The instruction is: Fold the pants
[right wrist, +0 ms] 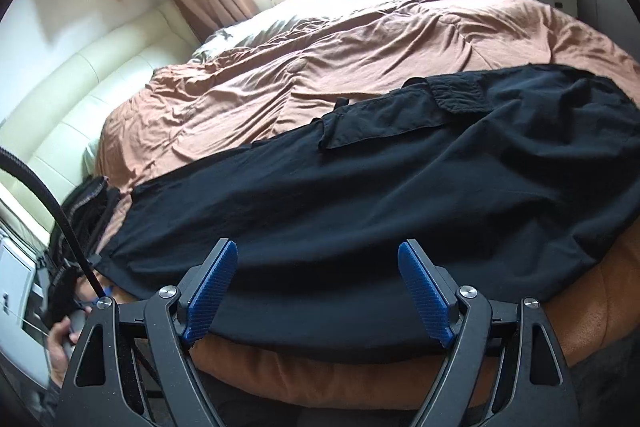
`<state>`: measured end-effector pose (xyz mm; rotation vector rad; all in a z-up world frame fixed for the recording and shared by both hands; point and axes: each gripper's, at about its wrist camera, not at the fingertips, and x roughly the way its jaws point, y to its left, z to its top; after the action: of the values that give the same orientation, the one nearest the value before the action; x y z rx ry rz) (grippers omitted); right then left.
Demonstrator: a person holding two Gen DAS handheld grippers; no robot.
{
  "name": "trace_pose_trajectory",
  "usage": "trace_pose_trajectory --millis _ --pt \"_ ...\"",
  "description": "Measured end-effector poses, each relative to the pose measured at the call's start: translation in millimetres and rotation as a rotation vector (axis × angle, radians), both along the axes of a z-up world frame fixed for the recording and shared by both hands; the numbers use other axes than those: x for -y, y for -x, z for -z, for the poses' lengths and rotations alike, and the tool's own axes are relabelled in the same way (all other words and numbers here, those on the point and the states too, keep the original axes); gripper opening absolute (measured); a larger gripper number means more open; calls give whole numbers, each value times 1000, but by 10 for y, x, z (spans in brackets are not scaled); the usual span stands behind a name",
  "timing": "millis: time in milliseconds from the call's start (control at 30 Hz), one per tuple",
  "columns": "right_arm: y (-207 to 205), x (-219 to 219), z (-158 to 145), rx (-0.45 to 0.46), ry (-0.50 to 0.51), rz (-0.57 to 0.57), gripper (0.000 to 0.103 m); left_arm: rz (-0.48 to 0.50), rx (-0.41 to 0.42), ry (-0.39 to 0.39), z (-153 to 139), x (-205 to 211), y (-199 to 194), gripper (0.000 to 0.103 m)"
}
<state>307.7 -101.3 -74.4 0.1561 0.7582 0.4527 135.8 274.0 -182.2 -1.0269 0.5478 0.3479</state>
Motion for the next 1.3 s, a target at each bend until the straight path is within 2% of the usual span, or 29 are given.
trace_pose_trajectory --millis 67,200,267,433,500,633,700,800,833,900,1000,1100,1200,1300 --pt "-61 -151 36 14 53 6 80 2 15 4 -10 -60 -8 97" --pt "-77 -420 135 -42 78 16 56 2 24 28 1 -180 -40 97" --pt "-104 -533 156 -62 67 17 50 -7 42 27 -16 -221 -31 97" --pt "-141 -643 206 -80 53 12 47 -36 54 36 -7 -307 -20 92" --pt "-168 -700 221 -75 79 18 37 -59 51 47 13 -328 15 84" --pt "-137 -782 243 -64 110 36 28 -114 72 74 49 -332 154 70" --pt "-112 -815 270 -72 127 46 22 -134 60 81 89 -326 214 53" --pt "-19 -843 289 -69 151 54 22 -151 55 96 139 -357 285 36" --pt "10 -856 296 -68 165 54 22 -152 51 102 155 -377 285 34" --pt "44 -903 366 -91 202 42 22 -153 43 113 190 -430 278 22" --pt "42 -903 507 -157 213 40 13 -159 39 144 226 -487 277 9" --pt "75 -918 512 -175 232 29 13 -155 43 135 168 -476 299 3" --pt "79 -925 423 -196 220 7 9 -159 69 116 59 -467 340 3" --pt "42 -876 268 -166 196 10 9 -157 93 91 -66 -457 354 3"
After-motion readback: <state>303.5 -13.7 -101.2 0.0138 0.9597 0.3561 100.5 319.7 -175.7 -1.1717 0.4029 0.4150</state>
